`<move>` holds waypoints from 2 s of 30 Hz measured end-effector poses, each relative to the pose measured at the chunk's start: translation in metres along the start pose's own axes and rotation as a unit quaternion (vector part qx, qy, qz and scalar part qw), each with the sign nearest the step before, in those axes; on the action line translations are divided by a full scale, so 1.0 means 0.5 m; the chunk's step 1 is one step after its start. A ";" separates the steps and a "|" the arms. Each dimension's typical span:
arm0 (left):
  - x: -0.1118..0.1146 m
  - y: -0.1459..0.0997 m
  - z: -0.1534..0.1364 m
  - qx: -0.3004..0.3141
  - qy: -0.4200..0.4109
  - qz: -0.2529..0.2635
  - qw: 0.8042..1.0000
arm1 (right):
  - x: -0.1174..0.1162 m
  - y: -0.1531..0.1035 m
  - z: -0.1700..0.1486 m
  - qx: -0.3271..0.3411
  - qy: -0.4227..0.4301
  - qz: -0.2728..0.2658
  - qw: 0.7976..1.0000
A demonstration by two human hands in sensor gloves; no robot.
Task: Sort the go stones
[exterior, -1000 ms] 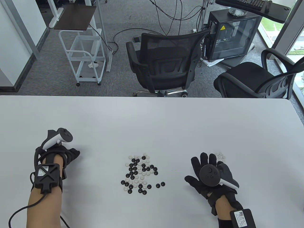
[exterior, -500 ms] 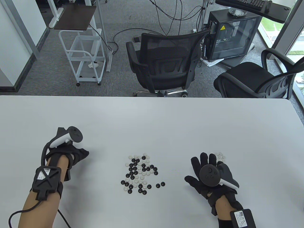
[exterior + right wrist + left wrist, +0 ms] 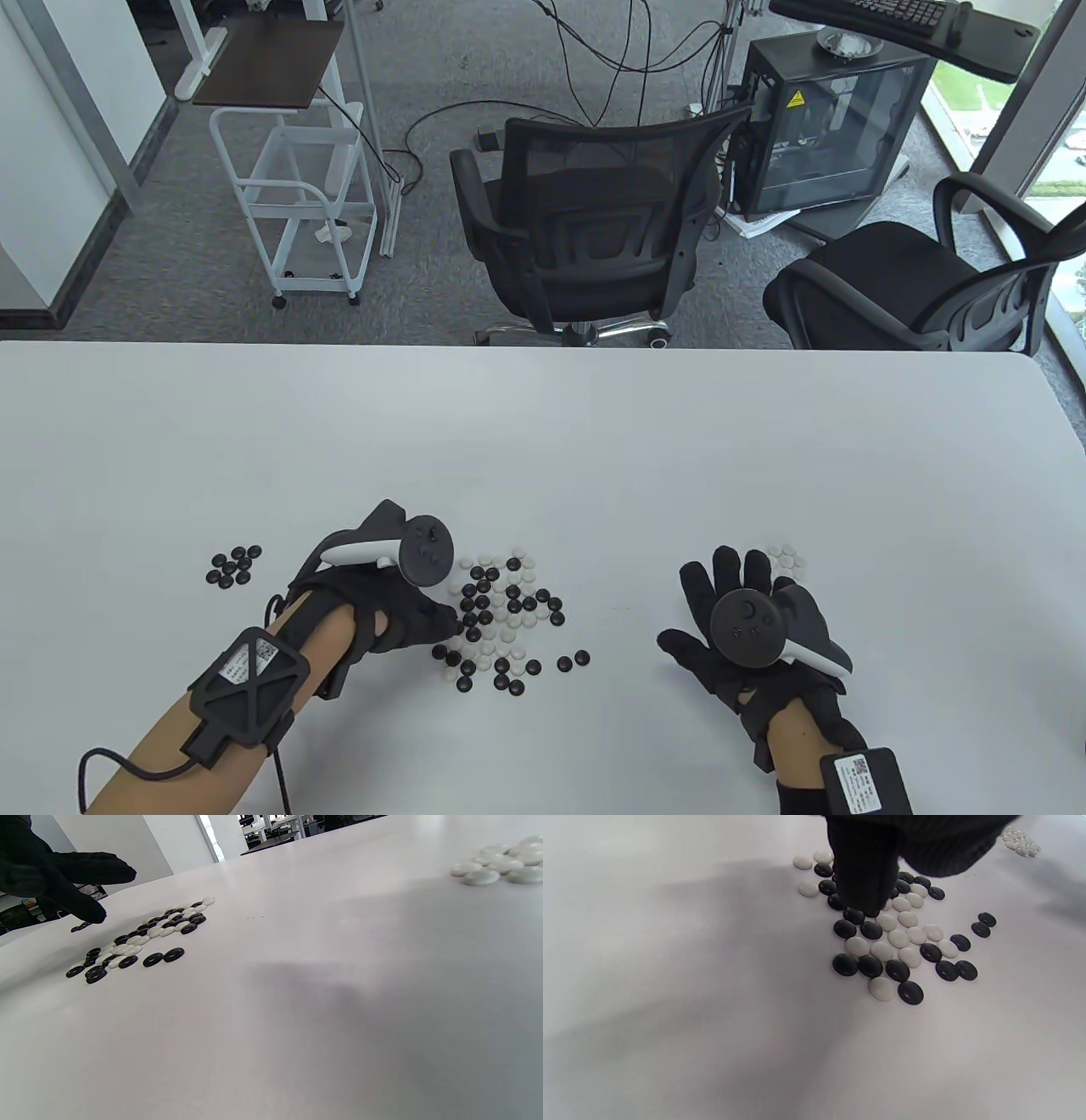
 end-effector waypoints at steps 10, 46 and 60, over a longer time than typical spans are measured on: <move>0.045 0.028 -0.036 -0.018 -0.010 -0.024 1.000 | 0.003 -0.003 -0.002 0.000 0.002 -0.002 1.000; 0.030 -0.151 -0.376 -0.251 -0.198 0.050 0.946 | 0.000 0.001 -0.005 -0.002 0.005 0.006 1.000; 0.007 -0.085 -0.068 -0.073 -0.030 -0.002 0.997 | -0.001 0.001 0.001 0.003 0.004 0.004 1.000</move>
Point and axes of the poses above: the tracker on the back of each hand, its own z axis roughly to the thumb side, its own y axis roughly from the wrist to the fingertips, x = y × z, the point moved 3 cm from there along y, roughly from the wrist to the fingertips, and after that the axes turned 4 degrees about z, right-handed, at the moved point
